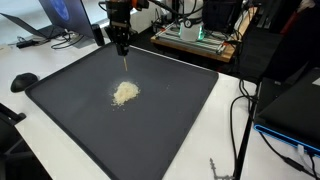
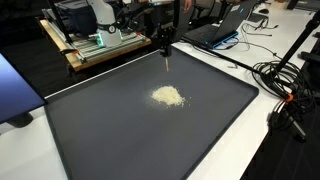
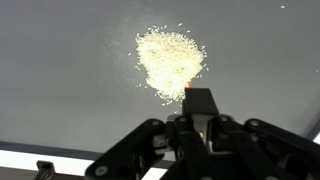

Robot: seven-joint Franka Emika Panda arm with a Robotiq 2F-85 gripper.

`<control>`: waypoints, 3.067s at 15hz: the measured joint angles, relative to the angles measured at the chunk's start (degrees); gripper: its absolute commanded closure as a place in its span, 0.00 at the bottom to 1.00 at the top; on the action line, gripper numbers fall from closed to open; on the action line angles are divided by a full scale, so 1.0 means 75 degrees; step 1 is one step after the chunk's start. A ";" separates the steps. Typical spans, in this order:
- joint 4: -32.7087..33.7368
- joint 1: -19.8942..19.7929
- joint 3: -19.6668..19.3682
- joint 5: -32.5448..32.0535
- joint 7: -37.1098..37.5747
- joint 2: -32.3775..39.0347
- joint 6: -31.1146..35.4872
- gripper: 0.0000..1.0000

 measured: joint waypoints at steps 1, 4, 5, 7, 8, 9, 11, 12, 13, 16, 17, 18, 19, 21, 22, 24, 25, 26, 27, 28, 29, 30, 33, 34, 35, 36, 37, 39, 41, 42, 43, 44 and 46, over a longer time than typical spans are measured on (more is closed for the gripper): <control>0.0110 -0.0004 0.0128 -0.0116 0.0073 0.0040 -0.0184 0.96; 0.0469 -0.0007 0.0430 -0.0376 0.0193 0.0298 -0.0628 0.96; 0.0600 -0.0007 0.0507 -0.0454 0.0214 0.0430 -0.0733 0.96; 0.0869 -0.0007 0.0613 -0.0676 0.0318 0.0736 -0.0884 0.96; 0.1013 -0.0006 0.0644 -0.0808 0.0385 0.0910 -0.0926 0.96; 0.1157 -0.0005 0.0659 -0.0964 0.0480 0.1093 -0.0950 0.96; 0.1442 -0.0002 0.0665 -0.1262 0.0691 0.1459 -0.1026 0.96; 0.1580 -0.0002 0.0664 -0.1378 0.0780 0.1628 -0.1075 0.96; 0.1713 -0.0002 0.0663 -0.1474 0.0867 0.1787 -0.1127 0.96; 0.2043 -0.0002 0.0658 -0.1624 0.0947 0.2124 -0.1296 0.96; 0.2129 -0.0002 0.0655 -0.1666 0.0964 0.2205 -0.1345 0.96; 0.2221 0.0003 0.0644 -0.1744 0.1037 0.2280 -0.1391 0.96; 0.2297 0.0014 0.0624 -0.1846 0.1153 0.2349 -0.1426 0.96; 0.2449 0.0055 0.0567 -0.2119 0.1473 0.2468 -0.1503 0.96; 0.2512 0.0083 0.0536 -0.2261 0.1625 0.2511 -0.1544 0.96; 0.2648 0.0130 0.0503 -0.2456 0.1834 0.2577 -0.1697 0.96; 0.2715 0.0148 0.0502 -0.2533 0.1890 0.2591 -0.1793 0.96; 0.2795 0.0173 0.0502 -0.2599 0.1935 0.2605 -0.1910 0.96; 0.2895 0.0210 0.0502 -0.2679 0.1982 0.2631 -0.2050 0.96; 0.3013 0.0263 0.0502 -0.2778 0.2033 0.2669 -0.2192 0.96; 0.3134 0.0333 0.0503 -0.2886 0.2086 0.2716 -0.2345 0.96; 0.3264 0.0410 0.0505 -0.2975 0.2118 0.2776 -0.2499 0.96; 0.3726 0.0686 0.0520 -0.3244 0.2227 0.3045 -0.3011 0.96; 0.3885 0.0777 0.0525 -0.3309 0.2259 0.3159 -0.3166 0.96; 0.4041 0.0857 0.0529 -0.3366 0.2276 0.3274 -0.3305 0.96; 0.4186 0.0929 0.0531 -0.3431 0.2295 0.3389 -0.3423 0.96; 0.4320 0.0988 0.0531 -0.3492 0.2315 0.3497 -0.3542 0.96; 0.4516 0.1074 0.0531 -0.3609 0.2351 0.3667 -0.3715 0.96; 0.4583 0.1145 0.0533 -0.3722 0.2367 0.3740 -0.3840 0.96; 0.4581 0.1168 0.0546 -0.3755 0.2367 0.3740 -0.3860 0.96; 0.4578 0.1183 0.0565 -0.3795 0.2367 0.3733 -0.3860 0.96; 0.4569 0.1188 0.0592 -0.3816 0.2352 0.3720 -0.3860 0.96; 0.4460 0.1188 0.0630 -0.3821 0.2335 0.3620 -0.3821 0.96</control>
